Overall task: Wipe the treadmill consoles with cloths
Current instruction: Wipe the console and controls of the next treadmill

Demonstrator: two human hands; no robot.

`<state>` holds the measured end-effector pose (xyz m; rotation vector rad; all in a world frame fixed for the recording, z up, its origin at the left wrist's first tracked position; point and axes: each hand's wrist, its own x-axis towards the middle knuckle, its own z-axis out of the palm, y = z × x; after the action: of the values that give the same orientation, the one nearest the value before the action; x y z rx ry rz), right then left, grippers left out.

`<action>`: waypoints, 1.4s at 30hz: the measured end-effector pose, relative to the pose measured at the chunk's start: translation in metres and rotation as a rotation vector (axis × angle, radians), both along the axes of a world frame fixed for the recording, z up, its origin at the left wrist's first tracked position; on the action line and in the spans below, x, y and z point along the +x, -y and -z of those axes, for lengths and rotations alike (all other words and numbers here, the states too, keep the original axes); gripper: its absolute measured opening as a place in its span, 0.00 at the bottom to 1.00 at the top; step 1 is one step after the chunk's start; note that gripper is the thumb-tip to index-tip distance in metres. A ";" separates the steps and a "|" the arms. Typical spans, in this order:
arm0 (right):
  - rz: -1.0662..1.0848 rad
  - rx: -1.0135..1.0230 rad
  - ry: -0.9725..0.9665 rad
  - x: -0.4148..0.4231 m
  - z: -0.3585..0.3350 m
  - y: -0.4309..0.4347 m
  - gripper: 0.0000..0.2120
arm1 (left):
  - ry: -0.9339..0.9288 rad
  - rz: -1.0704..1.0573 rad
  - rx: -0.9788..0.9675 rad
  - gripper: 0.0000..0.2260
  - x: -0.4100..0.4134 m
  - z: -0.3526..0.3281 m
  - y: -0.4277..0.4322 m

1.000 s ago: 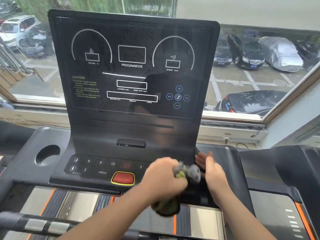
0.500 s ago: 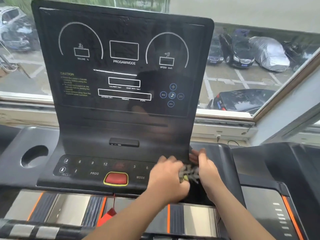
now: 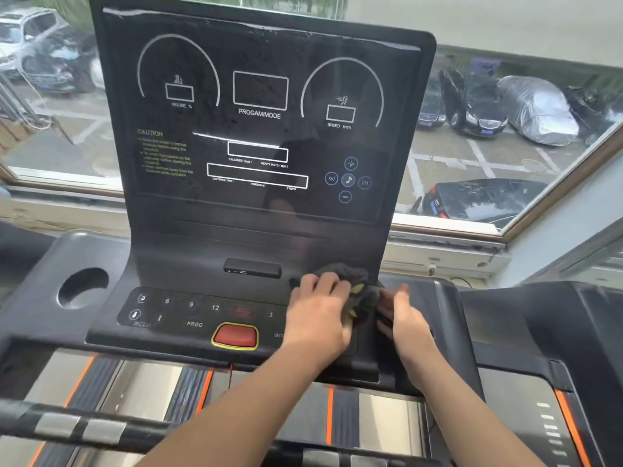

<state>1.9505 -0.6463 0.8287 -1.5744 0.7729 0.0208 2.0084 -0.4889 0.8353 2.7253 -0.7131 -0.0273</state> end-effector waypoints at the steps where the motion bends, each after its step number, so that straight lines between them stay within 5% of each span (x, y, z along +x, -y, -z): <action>1: 0.006 -0.019 -0.008 0.001 0.001 0.000 0.25 | -0.009 0.006 -0.017 0.23 -0.006 0.003 0.002; 9: -0.017 -0.077 -0.056 -0.003 -0.010 -0.006 0.23 | -0.009 0.036 0.031 0.26 -0.035 0.003 -0.005; 14: -0.027 -0.112 -0.014 -0.005 -0.003 -0.007 0.21 | -0.015 0.053 0.025 0.18 -0.057 -0.002 -0.011; 17: -0.032 -0.051 0.012 0.000 0.007 -0.003 0.24 | -0.243 0.126 -0.052 0.09 -0.071 -0.015 -0.016; 19: 0.004 0.016 0.025 0.003 0.007 -0.001 0.31 | -0.581 0.061 -0.330 0.08 -0.073 -0.026 -0.020; 21: 0.034 0.049 0.025 0.004 0.010 0.004 0.35 | -0.953 -0.067 -0.695 0.11 -0.067 -0.030 -0.027; 24: 0.037 0.090 0.026 0.002 0.009 0.001 0.38 | -1.165 -0.203 -0.984 0.12 -0.047 -0.037 -0.036; 26: 0.039 0.060 -0.030 -0.001 0.009 -0.001 0.43 | -1.275 -0.254 -1.092 0.21 -0.032 -0.040 -0.035; 28: 0.045 0.016 -0.069 -0.003 0.005 -0.003 0.39 | -1.119 -0.301 -0.948 0.29 -0.019 -0.038 -0.033; 31: 0.009 0.041 -0.005 -0.003 0.005 -0.005 0.32 | -0.375 -0.326 -0.326 0.33 -0.005 -0.028 -0.035; 33: -0.025 0.012 0.004 -0.005 0.005 -0.006 0.34 | -0.119 -0.242 -0.258 0.32 -0.010 -0.026 -0.033; 37: -0.016 -0.024 0.012 -0.004 0.007 -0.003 0.27 | -0.026 -0.034 -0.111 0.28 -0.046 -0.004 -0.013; 42: -0.048 -0.066 -0.017 -0.003 0.017 0.002 0.39 | 0.069 0.198 0.024 0.26 -0.030 0.018 -0.019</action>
<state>1.9470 -0.6484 0.8119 -1.6569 0.7554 0.0437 1.9784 -0.4701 0.8174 2.6784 -1.0060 0.0126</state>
